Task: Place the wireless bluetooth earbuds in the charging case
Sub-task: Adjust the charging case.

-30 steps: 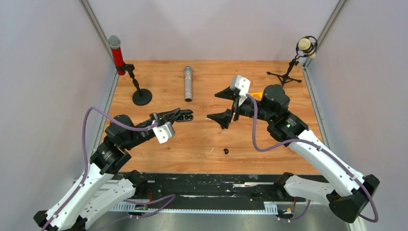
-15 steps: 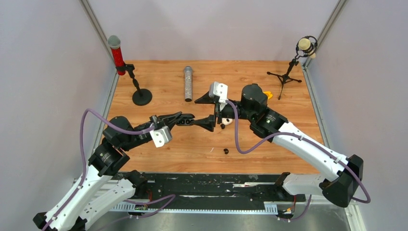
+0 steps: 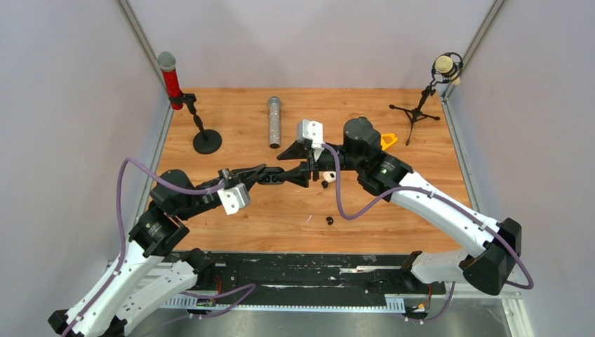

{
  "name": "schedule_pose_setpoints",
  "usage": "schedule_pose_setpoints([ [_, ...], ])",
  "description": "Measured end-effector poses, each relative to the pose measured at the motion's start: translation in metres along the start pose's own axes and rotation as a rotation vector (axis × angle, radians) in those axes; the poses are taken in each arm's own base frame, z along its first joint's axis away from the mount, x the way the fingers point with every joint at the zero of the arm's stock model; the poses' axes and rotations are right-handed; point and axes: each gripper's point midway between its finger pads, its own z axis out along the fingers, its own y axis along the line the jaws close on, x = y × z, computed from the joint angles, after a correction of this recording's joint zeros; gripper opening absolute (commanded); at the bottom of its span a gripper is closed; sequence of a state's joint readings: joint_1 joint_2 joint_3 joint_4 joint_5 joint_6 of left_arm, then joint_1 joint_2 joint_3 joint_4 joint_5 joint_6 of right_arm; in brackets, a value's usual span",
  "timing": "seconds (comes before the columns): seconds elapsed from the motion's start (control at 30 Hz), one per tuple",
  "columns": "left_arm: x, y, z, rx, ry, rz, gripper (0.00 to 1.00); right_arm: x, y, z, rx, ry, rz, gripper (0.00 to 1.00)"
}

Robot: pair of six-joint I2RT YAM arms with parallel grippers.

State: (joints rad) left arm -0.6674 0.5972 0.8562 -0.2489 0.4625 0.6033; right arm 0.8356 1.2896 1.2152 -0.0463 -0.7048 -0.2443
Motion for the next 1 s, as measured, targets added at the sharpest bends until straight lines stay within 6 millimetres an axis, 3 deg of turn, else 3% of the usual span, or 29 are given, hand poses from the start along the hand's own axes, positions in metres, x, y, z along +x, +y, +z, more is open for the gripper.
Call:
schedule_pose_setpoints([
  [0.13, 0.0, 0.0, 0.0, -0.001, 0.001, -0.005, 0.0, 0.004, 0.005, 0.0, -0.029, 0.013, 0.009, 0.29],
  [0.27, -0.001, 0.0, 0.0, -0.003, -0.005, -0.01, 0.0, 0.001, 0.009, 0.0, -0.051, 0.016, 0.002, 0.04],
  [0.3, -0.002, 0.001, 0.0, -0.004, -0.007, -0.01, 0.06, 0.0, 0.009, 0.0, -0.055, 0.014, -0.006, 0.0],
  [0.33, -0.002, 0.0, 0.0, -0.004, -0.008, -0.017, 0.12, -0.001, 0.009, 0.0, -0.053, 0.016, -0.014, 0.0],
  [0.37, -0.002, 0.0, 0.0, -0.003, -0.008, -0.021, 0.28, -0.001, 0.008, 0.0, -0.052, 0.016, -0.023, 0.0],
  [0.47, -0.002, -0.001, 0.0, -0.001, -0.009, -0.037, 0.62, 0.001, 0.007, 0.0, -0.048, 0.023, -0.034, 0.0],
  [0.73, -0.011, -0.003, -0.006, -0.005, -0.036, -0.058, 0.87, 0.002, 0.0, -0.003, -0.008, 0.037, -0.071, 0.0],
  [0.9, -0.012, -0.003, -0.008, -0.02, -0.034, -0.132, 0.87, -0.008, -0.006, -0.01, 0.048, 0.026, -0.101, 0.0],
  [1.0, -0.01, -0.007, -0.011, -0.025, -0.019, -0.223, 0.79, -0.02, -0.004, -0.018, 0.072, 0.002, -0.139, 0.0],
])
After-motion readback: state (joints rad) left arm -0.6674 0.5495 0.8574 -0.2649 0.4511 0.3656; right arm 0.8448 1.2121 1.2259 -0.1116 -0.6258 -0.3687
